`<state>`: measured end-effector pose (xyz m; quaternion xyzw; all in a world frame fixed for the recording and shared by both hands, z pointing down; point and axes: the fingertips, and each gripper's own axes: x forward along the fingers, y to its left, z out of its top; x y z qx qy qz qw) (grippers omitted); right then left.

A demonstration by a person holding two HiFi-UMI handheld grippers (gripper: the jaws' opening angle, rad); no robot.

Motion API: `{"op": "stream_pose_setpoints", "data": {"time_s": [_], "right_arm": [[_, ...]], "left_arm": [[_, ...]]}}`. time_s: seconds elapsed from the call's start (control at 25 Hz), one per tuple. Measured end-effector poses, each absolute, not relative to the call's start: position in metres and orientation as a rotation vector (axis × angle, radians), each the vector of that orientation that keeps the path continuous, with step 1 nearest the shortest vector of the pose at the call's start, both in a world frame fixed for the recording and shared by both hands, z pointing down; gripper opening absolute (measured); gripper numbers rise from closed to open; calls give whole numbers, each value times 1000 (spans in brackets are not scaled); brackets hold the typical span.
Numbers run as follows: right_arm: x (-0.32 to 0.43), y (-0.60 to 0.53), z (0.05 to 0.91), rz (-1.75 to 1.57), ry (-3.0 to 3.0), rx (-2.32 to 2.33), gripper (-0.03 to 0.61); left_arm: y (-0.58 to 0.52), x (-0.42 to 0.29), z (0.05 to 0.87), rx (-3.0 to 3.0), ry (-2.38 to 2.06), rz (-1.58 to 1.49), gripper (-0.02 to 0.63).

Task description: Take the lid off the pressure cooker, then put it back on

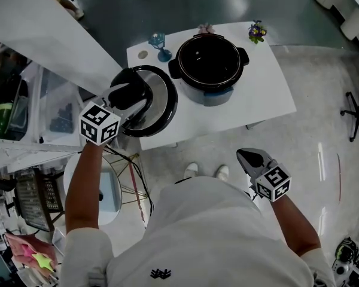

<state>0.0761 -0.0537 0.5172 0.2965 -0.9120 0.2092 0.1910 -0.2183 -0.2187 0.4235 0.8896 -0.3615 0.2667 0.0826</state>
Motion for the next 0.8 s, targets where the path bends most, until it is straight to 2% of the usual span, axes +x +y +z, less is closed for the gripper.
{"op": "stream_pose_setpoints", "data": {"time_s": [0.8], "right_arm": [[135, -49, 523, 640, -2543, 1010, 12]], "left_arm": [[-276, -118, 368, 2799, -839, 825, 287]]}}
